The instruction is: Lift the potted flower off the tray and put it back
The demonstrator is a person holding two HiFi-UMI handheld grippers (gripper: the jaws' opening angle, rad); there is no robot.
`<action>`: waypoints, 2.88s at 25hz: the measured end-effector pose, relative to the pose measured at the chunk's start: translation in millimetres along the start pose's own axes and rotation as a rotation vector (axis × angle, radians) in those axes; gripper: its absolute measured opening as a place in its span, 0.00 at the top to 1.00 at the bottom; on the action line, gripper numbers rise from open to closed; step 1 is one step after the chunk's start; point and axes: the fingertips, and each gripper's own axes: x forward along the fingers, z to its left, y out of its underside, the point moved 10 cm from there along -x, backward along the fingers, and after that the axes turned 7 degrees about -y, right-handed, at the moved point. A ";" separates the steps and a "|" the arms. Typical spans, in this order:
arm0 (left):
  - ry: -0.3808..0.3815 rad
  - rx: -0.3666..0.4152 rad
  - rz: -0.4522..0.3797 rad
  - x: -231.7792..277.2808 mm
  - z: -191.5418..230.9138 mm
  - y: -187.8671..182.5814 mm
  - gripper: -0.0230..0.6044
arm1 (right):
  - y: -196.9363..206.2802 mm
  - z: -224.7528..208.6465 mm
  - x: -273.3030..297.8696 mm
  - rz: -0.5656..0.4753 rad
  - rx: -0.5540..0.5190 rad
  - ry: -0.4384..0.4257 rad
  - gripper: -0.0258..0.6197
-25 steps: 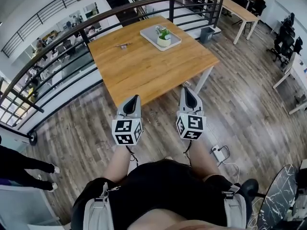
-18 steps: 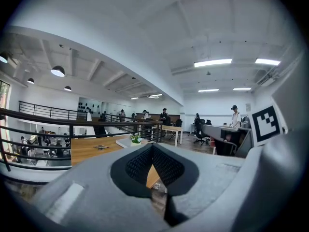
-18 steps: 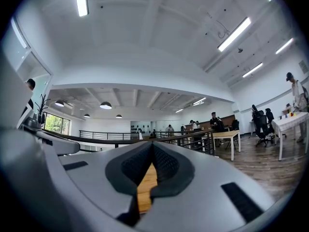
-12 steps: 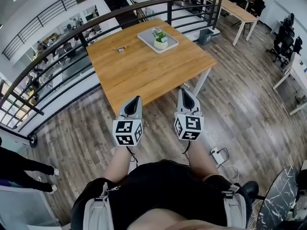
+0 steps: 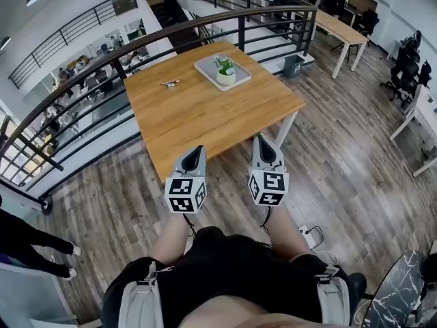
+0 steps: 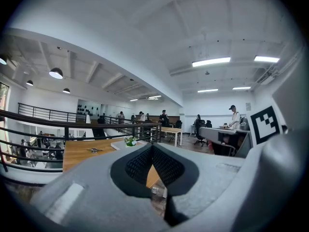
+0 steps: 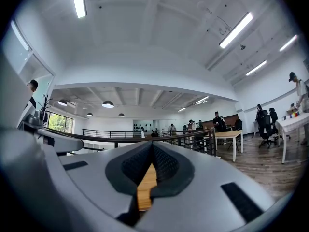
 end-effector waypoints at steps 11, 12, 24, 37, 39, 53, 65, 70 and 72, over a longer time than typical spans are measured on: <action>-0.001 0.003 0.005 41.6 -10.4 10.6 0.94 | 11.3 -36.6 24.0 -0.008 -0.006 0.002 0.96; 0.001 0.005 0.004 46.9 -10.3 11.3 0.94 | 12.8 -39.8 28.5 -0.009 -0.006 0.004 0.96; -0.037 -0.027 -0.038 150.8 13.8 0.3 0.94 | 4.6 -98.2 114.8 -0.045 -0.037 -0.007 0.96; -0.047 -0.047 -0.034 307.1 40.2 -18.1 0.94 | 13.4 -171.6 264.3 -0.012 -0.023 -0.054 0.96; -0.052 -0.053 -0.025 327.6 48.3 -22.8 0.94 | 11.8 -178.5 288.0 -0.008 -0.020 -0.064 0.96; -0.088 -0.076 0.005 455.4 90.3 -34.1 0.94 | 15.9 -225.6 424.7 0.016 -0.024 -0.105 0.96; -0.252 -0.076 0.018 491.6 99.4 -30.7 0.94 | 32.9 -280.6 502.8 0.023 0.006 -0.188 0.96; -0.389 -0.088 0.007 509.8 102.6 -35.7 0.94 | 34.4 -307.8 552.6 0.018 0.013 -0.273 0.96; -0.428 -0.092 0.008 516.2 101.6 -42.8 0.94 | 29.3 -314.6 571.1 0.019 0.022 -0.305 0.96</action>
